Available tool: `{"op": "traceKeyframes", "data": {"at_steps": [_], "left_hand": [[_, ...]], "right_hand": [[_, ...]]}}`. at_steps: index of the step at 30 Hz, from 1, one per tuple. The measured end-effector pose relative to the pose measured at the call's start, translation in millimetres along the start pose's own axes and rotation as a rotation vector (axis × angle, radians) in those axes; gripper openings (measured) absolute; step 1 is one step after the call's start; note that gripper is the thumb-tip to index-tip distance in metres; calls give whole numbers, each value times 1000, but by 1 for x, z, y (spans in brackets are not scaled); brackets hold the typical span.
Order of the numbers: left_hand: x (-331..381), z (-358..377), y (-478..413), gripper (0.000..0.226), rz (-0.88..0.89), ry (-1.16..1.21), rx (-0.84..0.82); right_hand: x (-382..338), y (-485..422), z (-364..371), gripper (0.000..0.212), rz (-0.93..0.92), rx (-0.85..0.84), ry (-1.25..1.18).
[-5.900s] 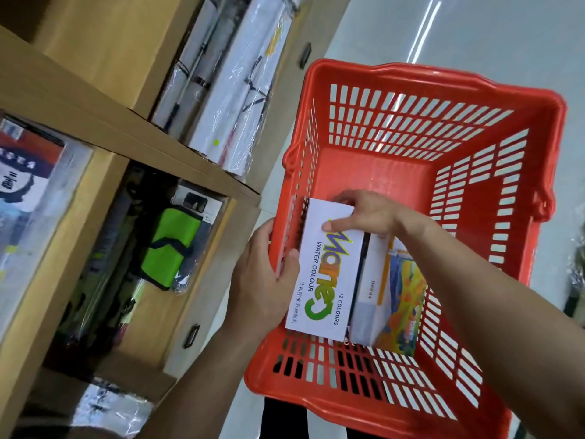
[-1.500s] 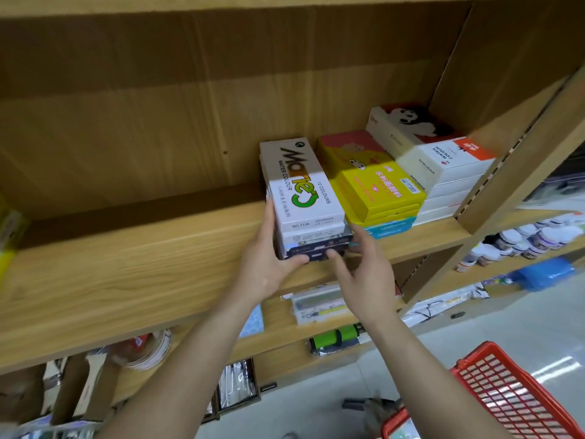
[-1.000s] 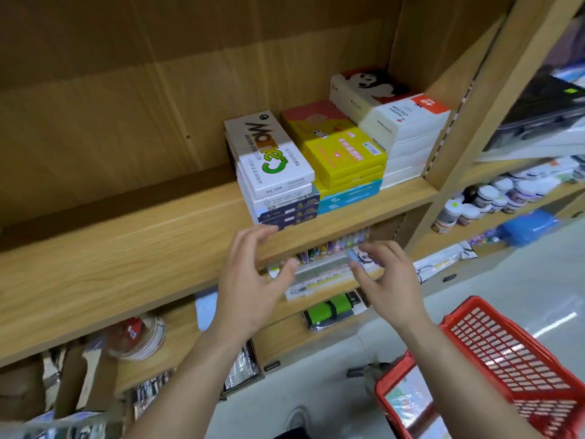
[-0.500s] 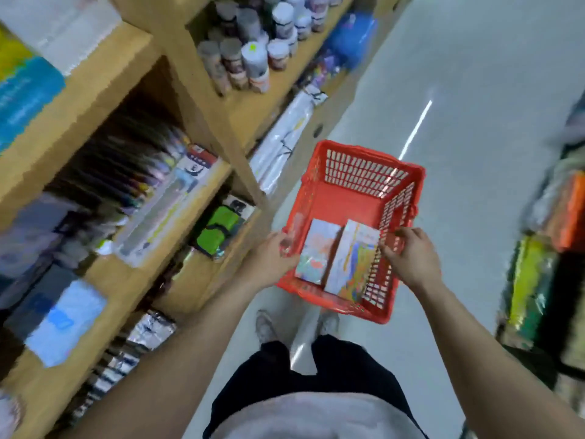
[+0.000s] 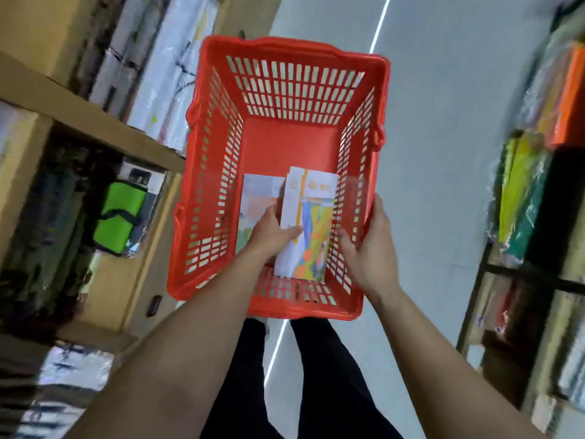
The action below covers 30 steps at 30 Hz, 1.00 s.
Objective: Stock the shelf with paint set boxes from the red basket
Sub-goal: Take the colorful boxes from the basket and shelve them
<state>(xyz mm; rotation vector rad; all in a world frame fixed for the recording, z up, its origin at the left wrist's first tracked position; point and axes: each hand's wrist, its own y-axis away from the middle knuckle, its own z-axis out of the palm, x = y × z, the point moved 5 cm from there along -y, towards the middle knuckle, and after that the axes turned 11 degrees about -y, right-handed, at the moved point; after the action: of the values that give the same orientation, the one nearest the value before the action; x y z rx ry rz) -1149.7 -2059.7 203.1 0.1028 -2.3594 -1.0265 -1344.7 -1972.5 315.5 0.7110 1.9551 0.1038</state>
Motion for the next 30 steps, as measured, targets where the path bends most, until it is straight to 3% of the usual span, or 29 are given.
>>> {"op": "traceKeyframes", "data": {"at_steps": [6,11,14,17,22,25,28,30], "left_hand": [[4,31,-7,71,-7,70,-33],[9,31,-12,64,-35,73,-47],[10,26,-7,75,-63,111,-16],[22,26,4,90,6,200,-95],[40,0,30,62,54,258,-21],[46,-31,60,50,70,307,16],[51,-83,112,50,102,433,51],[55,-124,153,45,121,523,89]], "right_hand": [[2,1,3,74,-33,56,-96],[-4,0,3,72,-19,69,-94],[-5,2,3,71,-27,73,-82],[-3,1,3,73,-24,73,-75],[-7,4,1,73,-14,5,-48],[-11,9,-6,82,87,4,117],[-53,29,-20,90,83,102,144],[-93,44,-20,90,9,70,42]]}}
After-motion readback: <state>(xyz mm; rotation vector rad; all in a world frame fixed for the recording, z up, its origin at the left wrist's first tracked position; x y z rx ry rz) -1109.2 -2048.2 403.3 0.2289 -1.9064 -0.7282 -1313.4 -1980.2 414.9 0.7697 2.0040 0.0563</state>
